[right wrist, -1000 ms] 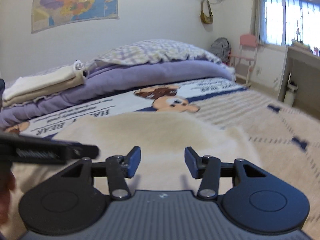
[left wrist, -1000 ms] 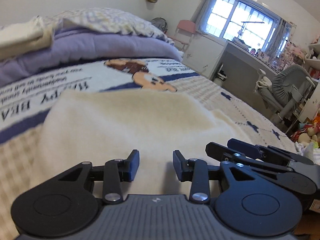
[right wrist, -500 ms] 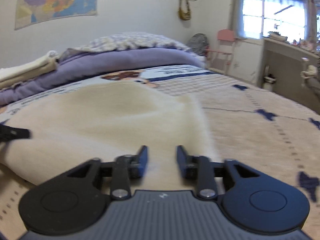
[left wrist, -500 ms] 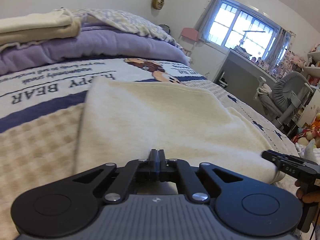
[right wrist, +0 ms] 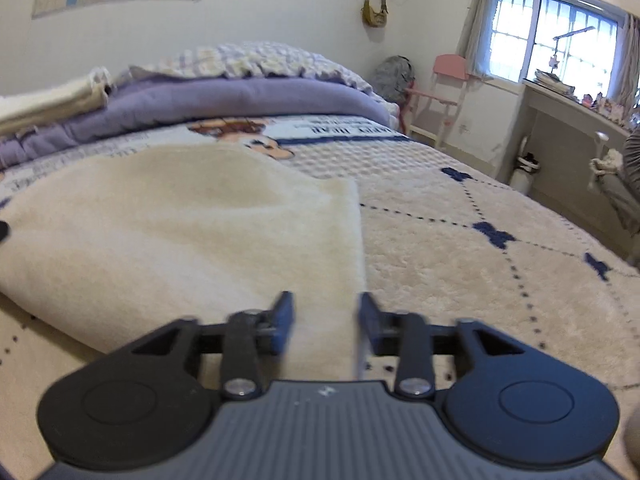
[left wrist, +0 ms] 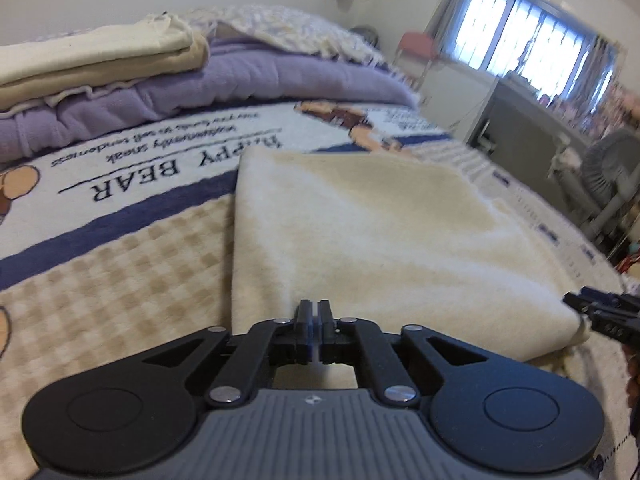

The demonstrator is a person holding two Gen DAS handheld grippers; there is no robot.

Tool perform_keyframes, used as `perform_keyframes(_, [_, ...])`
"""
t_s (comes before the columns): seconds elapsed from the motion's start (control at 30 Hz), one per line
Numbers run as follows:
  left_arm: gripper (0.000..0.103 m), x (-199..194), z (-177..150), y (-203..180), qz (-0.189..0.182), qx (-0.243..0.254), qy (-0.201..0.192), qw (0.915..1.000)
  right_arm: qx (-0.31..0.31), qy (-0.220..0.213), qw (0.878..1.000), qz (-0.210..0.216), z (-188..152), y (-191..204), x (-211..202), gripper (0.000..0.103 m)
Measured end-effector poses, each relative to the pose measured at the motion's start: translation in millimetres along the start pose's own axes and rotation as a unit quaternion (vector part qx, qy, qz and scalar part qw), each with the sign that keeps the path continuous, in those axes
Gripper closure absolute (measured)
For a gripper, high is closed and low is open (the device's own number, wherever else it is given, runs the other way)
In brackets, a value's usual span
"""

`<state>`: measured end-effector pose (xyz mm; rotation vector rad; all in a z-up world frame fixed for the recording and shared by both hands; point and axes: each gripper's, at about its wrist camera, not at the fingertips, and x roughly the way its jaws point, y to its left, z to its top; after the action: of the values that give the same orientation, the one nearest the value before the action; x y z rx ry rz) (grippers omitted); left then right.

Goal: Fold clothes

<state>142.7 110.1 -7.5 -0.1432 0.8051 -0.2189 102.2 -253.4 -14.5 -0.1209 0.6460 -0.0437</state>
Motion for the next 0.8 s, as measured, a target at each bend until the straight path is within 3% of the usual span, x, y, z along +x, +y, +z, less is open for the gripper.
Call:
perform_keyframes(0.03, [0.081,-0.4,1.0,-2.7,0.017,0.004,0.006,0.9998,0.000,0.007,1.000,0.001,1.2,-2.0,-0.6,0.053])
perform_keyframes(0.2, [0.067,-7.9,3.1,-18.6,0.055,0.033,0.006,0.9979,-0.037,0.021,0.999,-0.013,10.3,4.8,-10.3,0.052])
perform_keyframes(0.27, [0.051,-11.2,5.9,-25.1,0.058,0.038,-0.005,0.9976,-0.031,0.013,0.999,-0.003,17.0,10.8,-16.8,0.051])
perform_keyframes(0.47, [0.051,5.5,32.9,-44.8,0.040,0.064,-0.038,0.9964,-0.030,-0.024,0.999,0.036,41.1,34.9,-8.1,0.050])
perform_keyframes(0.63, [0.051,48.8,60.9,-42.5,0.026,0.038,-0.047,0.9978,0.003,-0.032,0.998,0.060,67.8,44.1,28.6,0.051])
perform_keyframes(0.8, [0.051,81.8,79.1,-38.5,0.026,0.024,-0.046,0.9983,-0.011,-0.033,0.994,0.107,93.1,76.2,62.7,0.053])
